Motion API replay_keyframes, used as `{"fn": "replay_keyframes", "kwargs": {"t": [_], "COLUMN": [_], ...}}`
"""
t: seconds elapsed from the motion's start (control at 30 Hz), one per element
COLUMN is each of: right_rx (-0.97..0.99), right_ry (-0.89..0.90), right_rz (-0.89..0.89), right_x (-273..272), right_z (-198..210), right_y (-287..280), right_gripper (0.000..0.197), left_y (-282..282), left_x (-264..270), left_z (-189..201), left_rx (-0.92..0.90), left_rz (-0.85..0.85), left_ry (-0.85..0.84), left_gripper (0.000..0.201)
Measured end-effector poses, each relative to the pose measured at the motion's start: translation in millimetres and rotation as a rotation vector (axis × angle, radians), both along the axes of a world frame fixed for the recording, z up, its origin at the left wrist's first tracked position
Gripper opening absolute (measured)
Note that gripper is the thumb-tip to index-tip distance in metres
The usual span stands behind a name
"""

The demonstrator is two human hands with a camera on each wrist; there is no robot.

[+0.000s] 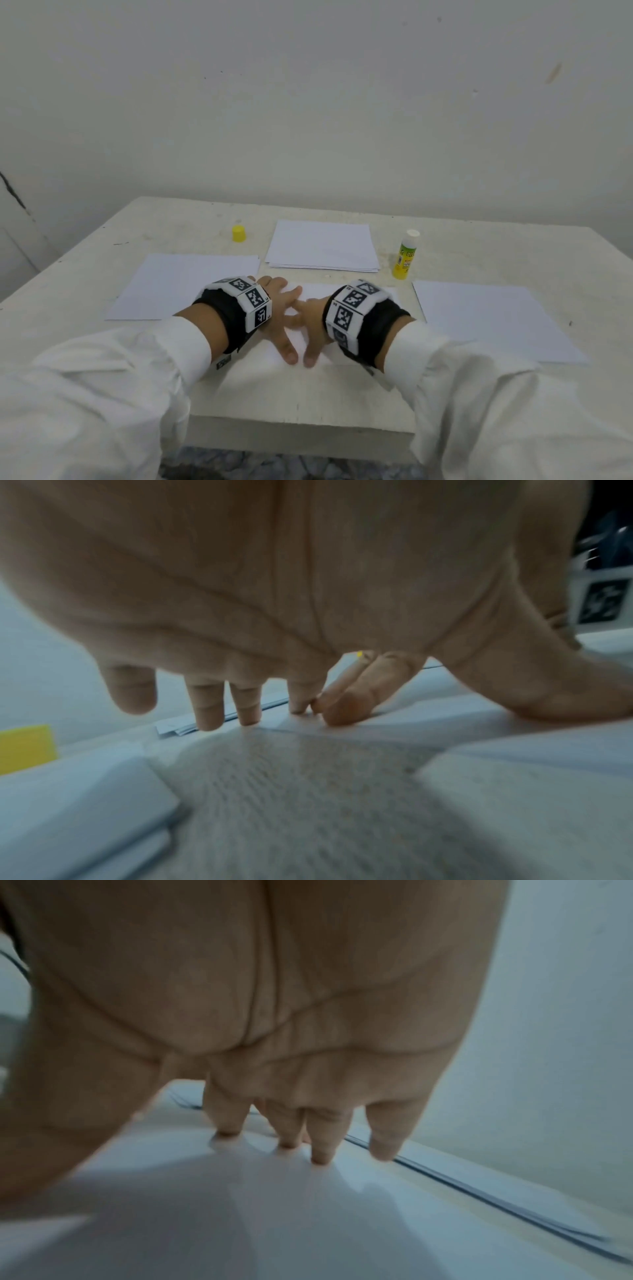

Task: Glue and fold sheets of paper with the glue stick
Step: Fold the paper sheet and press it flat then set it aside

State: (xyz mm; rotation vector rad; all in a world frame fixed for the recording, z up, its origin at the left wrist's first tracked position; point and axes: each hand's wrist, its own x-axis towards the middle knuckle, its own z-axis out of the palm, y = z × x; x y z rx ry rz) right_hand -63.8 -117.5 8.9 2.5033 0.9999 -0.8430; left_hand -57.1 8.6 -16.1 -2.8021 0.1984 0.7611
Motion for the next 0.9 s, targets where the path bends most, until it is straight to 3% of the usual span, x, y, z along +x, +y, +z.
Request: {"fn": "replay_keyframes", "kwargs": {"t": [0.13, 0.33, 0.57, 0.63, 0.7, 0.77, 0.83, 0.9], "right_rx": [-0.094, -0.139, -0.117, -0.124, -0.131, -0.133, -0.118, -0.082], "right_ry": [-0.004, -0.019, -0.057, -0.063, -0.054, -0.042, -0.023, 0.011], "right_rz": [-0.142, -0.299, -0.333, -0.335, -0.345, -0.363, -0.371, -0.39], "right_x": [27.1, 38.5, 35.2, 36.0, 35.6, 33.6, 30.9, 27.3], "right_z": [-2.8, 3.7, 3.3, 3.5, 4.6, 5.3, 7.3, 10.6], "right_y": [-46.5, -119.0, -130.5, -126.9, -124.5, -123.8, -124.4, -125.2], "right_gripper": [0.119, 0.127, 0.126, 0.127, 0.127, 0.127, 0.125, 0.12], "left_y": [1.9, -0.8, -1.7, -1.7, -2.1, -0.3, 3.2, 7.4], "left_x": [2.7, 1.2, -3.2, -5.0, -8.3, -11.2, -13.4, -16.9], "left_z": [-1.1, 4.2, 8.9, 9.1, 12.4, 16.8, 18.4, 17.8], "left_rx": [-0.036, -0.003, -0.078, -0.125, -0.224, -0.439, -0.68, -0.851], "left_rz": [0.008, -0.019, 0.043, 0.061, 0.109, 0.211, 0.346, 0.459], "left_ry": [-0.043, -0.05, -0.046, -0.054, -0.055, -0.05, -0.039, -0.032], "left_gripper": [0.14, 0.121, 0.119, 0.128, 0.137, 0.132, 0.116, 0.086]}}
